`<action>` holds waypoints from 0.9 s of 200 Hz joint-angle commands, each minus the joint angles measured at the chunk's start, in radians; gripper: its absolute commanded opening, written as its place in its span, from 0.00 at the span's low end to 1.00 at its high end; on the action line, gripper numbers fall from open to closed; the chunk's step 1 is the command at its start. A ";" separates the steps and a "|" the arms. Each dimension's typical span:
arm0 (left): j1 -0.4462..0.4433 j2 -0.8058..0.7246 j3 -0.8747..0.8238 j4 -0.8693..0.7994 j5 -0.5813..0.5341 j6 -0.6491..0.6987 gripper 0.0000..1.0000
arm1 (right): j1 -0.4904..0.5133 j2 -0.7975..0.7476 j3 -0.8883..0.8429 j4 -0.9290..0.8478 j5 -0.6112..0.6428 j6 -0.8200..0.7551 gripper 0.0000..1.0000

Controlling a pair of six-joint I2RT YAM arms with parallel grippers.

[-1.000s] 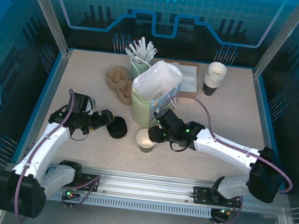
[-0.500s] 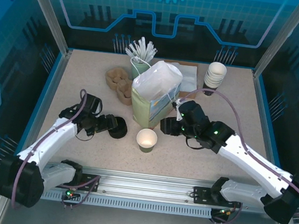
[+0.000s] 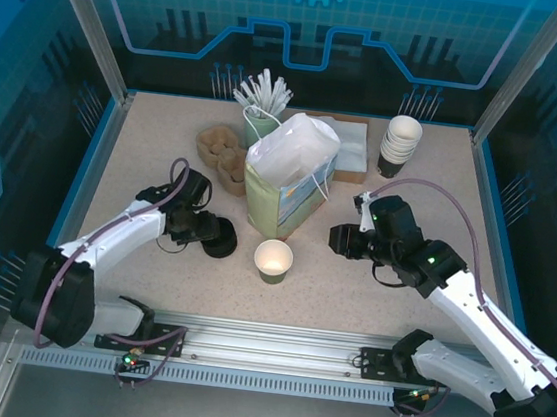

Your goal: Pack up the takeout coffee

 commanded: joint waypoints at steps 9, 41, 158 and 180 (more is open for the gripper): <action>-0.011 0.026 0.031 -0.002 -0.033 0.001 0.47 | -0.022 -0.020 -0.011 -0.015 -0.037 -0.010 0.35; -0.016 0.040 0.038 -0.003 -0.038 0.003 0.40 | -0.031 -0.019 -0.018 -0.009 -0.043 -0.012 0.31; -0.031 0.046 0.055 -0.021 -0.059 0.014 0.27 | -0.049 -0.037 -0.026 -0.014 -0.045 -0.006 0.25; -0.035 0.046 0.057 -0.023 -0.064 0.014 0.26 | -0.053 -0.043 -0.025 -0.016 -0.048 -0.006 0.25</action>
